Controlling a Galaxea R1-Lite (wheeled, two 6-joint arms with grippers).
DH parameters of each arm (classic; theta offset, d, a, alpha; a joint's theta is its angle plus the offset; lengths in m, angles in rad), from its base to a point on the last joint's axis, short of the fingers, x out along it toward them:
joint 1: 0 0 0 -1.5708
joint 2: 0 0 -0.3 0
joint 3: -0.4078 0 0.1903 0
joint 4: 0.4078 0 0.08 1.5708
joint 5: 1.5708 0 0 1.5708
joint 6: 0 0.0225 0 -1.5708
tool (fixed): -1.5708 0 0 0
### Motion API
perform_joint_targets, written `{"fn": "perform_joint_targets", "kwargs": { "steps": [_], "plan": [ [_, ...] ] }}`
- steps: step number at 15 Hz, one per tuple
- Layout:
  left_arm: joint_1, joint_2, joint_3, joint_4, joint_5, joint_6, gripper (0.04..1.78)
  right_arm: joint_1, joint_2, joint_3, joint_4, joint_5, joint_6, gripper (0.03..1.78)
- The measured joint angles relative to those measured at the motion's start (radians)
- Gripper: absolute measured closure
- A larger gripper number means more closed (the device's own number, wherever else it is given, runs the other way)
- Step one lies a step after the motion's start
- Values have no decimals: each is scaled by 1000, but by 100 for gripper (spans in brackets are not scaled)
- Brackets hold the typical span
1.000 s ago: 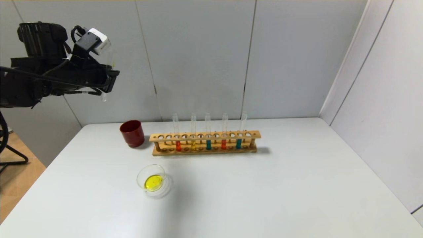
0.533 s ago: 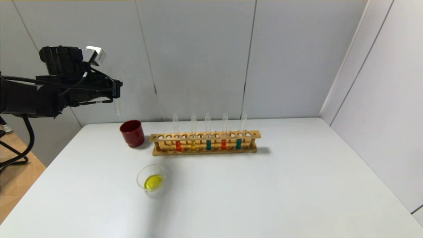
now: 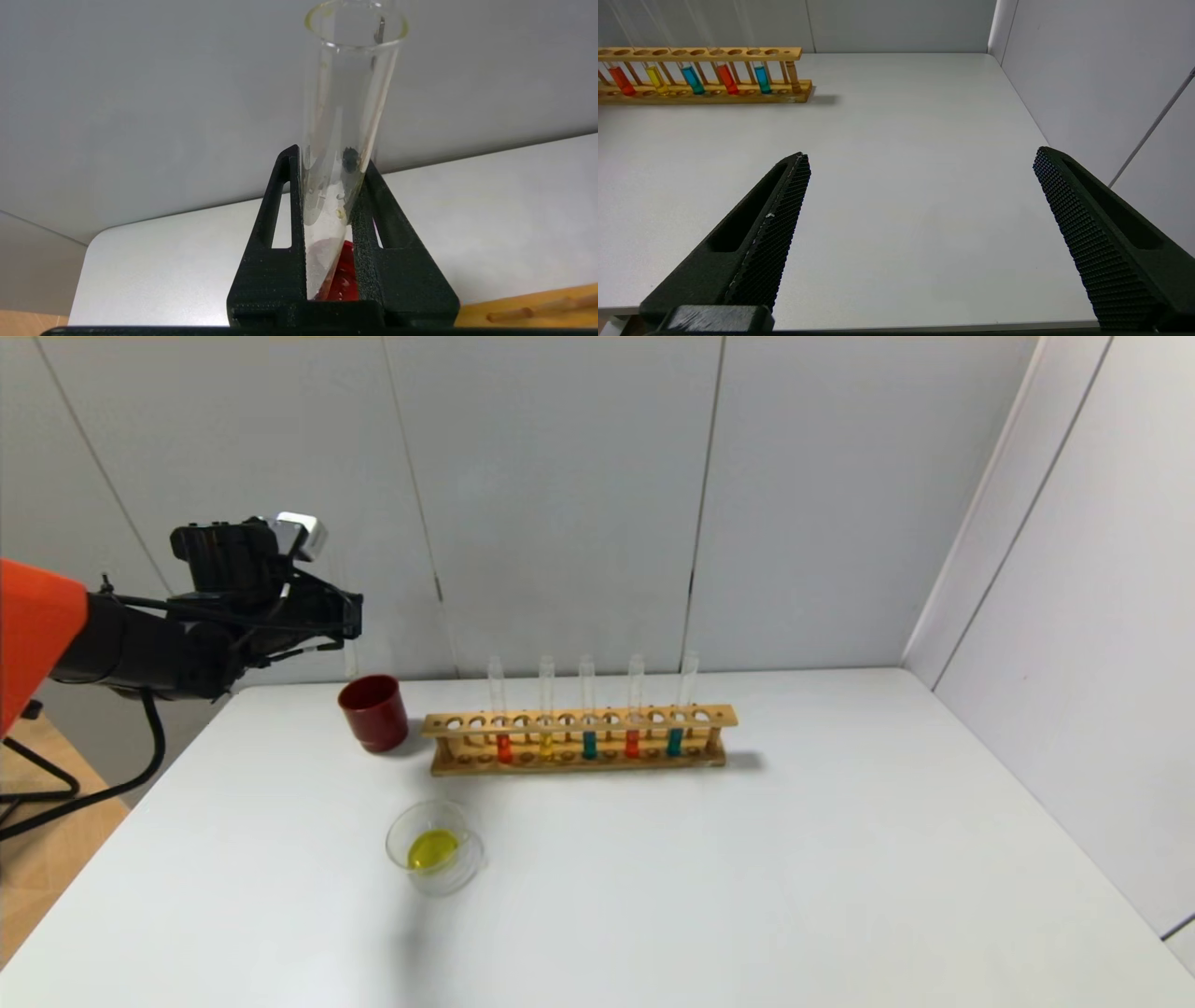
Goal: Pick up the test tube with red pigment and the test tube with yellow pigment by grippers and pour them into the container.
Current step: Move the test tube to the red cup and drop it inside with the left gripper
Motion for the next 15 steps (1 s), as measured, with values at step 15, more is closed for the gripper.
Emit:
{"fn": "perform_joint_targets", "kwargs": {
  "steps": [15],
  "plan": [
    [-5,112,66,-167,2,1,133,0,0,0,0,0,0,6]
  ]
}}
